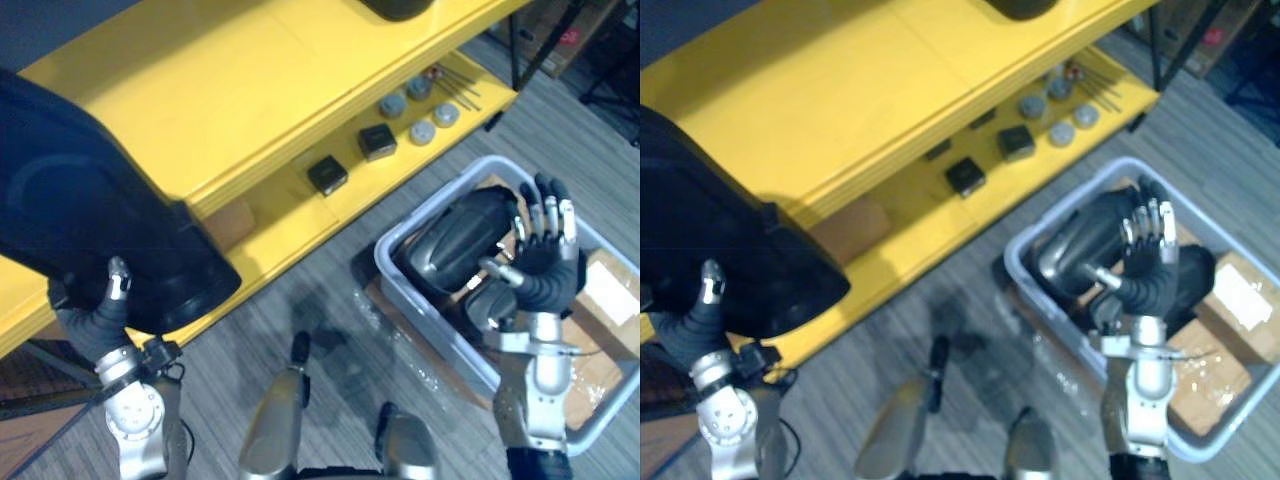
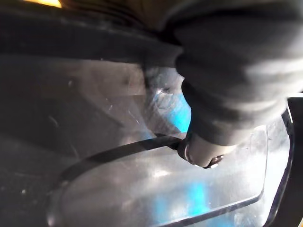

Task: Walk over and take plastic housings, then place them on the shelf

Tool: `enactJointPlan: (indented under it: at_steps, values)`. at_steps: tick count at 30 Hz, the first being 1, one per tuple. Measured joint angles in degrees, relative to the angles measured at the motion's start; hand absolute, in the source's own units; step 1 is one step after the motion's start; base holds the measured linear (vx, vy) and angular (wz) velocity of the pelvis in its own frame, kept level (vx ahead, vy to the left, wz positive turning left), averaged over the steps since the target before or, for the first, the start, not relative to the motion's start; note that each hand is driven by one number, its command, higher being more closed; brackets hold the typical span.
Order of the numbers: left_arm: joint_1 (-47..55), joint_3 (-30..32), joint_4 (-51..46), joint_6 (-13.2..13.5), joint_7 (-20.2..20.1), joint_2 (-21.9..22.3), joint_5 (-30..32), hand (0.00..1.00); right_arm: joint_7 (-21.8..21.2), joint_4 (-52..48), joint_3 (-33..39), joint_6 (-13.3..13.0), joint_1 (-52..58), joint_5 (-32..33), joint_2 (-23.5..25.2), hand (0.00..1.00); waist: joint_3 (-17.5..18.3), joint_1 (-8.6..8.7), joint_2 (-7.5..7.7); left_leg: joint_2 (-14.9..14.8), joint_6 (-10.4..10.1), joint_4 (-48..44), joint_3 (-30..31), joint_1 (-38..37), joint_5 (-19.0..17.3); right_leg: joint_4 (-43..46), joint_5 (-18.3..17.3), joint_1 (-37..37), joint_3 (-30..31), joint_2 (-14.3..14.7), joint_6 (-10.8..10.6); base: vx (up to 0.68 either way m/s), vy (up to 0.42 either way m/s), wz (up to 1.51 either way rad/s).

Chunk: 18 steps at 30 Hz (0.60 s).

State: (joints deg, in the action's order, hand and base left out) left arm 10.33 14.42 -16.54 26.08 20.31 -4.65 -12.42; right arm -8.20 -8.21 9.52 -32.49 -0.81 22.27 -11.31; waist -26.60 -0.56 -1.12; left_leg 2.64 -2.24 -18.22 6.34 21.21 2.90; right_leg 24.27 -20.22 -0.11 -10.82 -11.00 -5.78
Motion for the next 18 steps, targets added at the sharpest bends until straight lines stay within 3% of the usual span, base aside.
enactJointPlan:
  at_steps: [4,5,6,7,8,9,10,11,12,14,18]
  values:
    - [0.5,0.2,0.0,0.0,0.0,0.0,0.3,1.00,-0.6,0.0,0.0,-1.4,-0.3,0.0,0.0,0.00,-0.1,-0.32,0.14,0.7,0.6,-8.7,-0.3,1.4,-6.9,1.0,-3.1,2.7,-0.2,-0.5,-0.8,0.08,0.042,0.01]
    - [1.1,0.9,0.0,0.0,-0.1,0.0,1.3,1.00,-0.6,0.0,0.3,-1.5,-0.4,0.1,0.1,0.00,0.1,-0.53,0.69,1.1,1.4,-11.5,-1.5,1.4,-9.3,0.4,-3.9,4.1,-0.6,-1.8,-0.7,0.15,0.120,0.01]
    - [1.4,1.3,0.0,0.0,-0.2,0.0,1.6,1.00,-0.6,0.1,0.6,-1.4,-0.4,0.6,0.1,0.00,0.1,-0.65,1.00,0.9,3.6,-13.3,-3.3,1.2,-10.9,0.7,-3.8,4.9,-0.7,-2.3,-1.0,0.21,0.115,-0.03]
    - [1.6,1.7,0.0,0.0,-0.4,0.0,1.6,1.00,-0.7,0.1,0.6,-1.3,-0.4,1.5,-0.1,0.00,0.2,-0.55,1.07,0.6,4.0,-15.7,-5.0,1.0,-13.3,5.3,-3.7,4.6,0.3,-2.5,-1.2,0.25,0.128,0.10]
    - [2.0,2.1,0.1,-0.1,-0.6,-0.1,1.9,1.00,-0.3,0.2,0.7,-1.2,-0.4,1.7,0.1,0.00,0.4,-0.22,0.94,1.6,3.7,-18.6,-4.4,0.7,-15.7,15.5,-2.4,1.3,3.1,-3.2,1.1,0.32,0.150,0.36]
    - [1.9,2.1,-0.3,-0.2,-0.8,-0.2,2.4,1.00,0.0,0.2,0.7,-1.1,-0.4,1.7,0.6,0.00,0.6,0.67,1.11,2.5,3.9,-18.7,-3.1,-0.1,-16.4,21.3,1.1,-1.0,4.1,-3.3,4.0,0.34,0.152,0.70]
    - [1.9,2.1,-1.4,-0.3,-1.1,-1.0,3.7,1.00,0.0,0.2,0.6,-0.8,-0.4,1.7,1.4,0.00,1.0,1.26,1.85,3.1,3.9,-16.9,-1.2,-2.1,-16.2,26.3,7.9,-2.9,5.2,-3.2,4.0,0.32,0.080,0.71]
    - [1.8,2.0,-2.1,-0.3,-1.3,-1.7,4.2,1.00,-0.2,0.1,0.6,-0.8,-0.4,1.7,1.8,0.00,1.3,1.35,2.16,3.2,4.1,-15.4,-0.3,-3.5,-15.8,27.8,8.3,-3.5,5.6,-2.9,3.9,0.35,0.017,0.68]
    - [2.0,2.0,-3.3,-0.3,-1.4,-2.5,4.6,1.00,-1.0,-0.2,0.3,-0.7,-0.6,1.6,2.2,0.00,2.6,1.14,2.49,3.1,4.3,-13.2,1.2,-5.5,-15.6,26.7,4.3,-4.2,6.3,-1.3,3.5,0.36,-0.012,0.56]
    - [1.2,1.6,-3.8,0.1,-1.4,-2.5,4.5,1.00,-2.1,-0.5,-0.6,-0.5,-1.1,1.5,2.1,0.00,4.4,1.05,2.44,2.9,4.3,-9.9,4.3,-9.5,-15.6,18.6,0.2,-4.1,6.4,2.4,2.9,0.40,-0.054,0.64]
    - [-0.5,-1.1,-3.8,0.2,-1.3,-1.2,4.5,1.00,-4.3,-0.6,-4.8,1.0,-2.4,2.0,1.8,0.00,6.6,0.82,0.59,-0.2,4.2,-5.8,7.5,-15.3,-15.5,6.3,0.6,-9.1,6.8,7.7,3.5,0.28,-0.095,0.49]
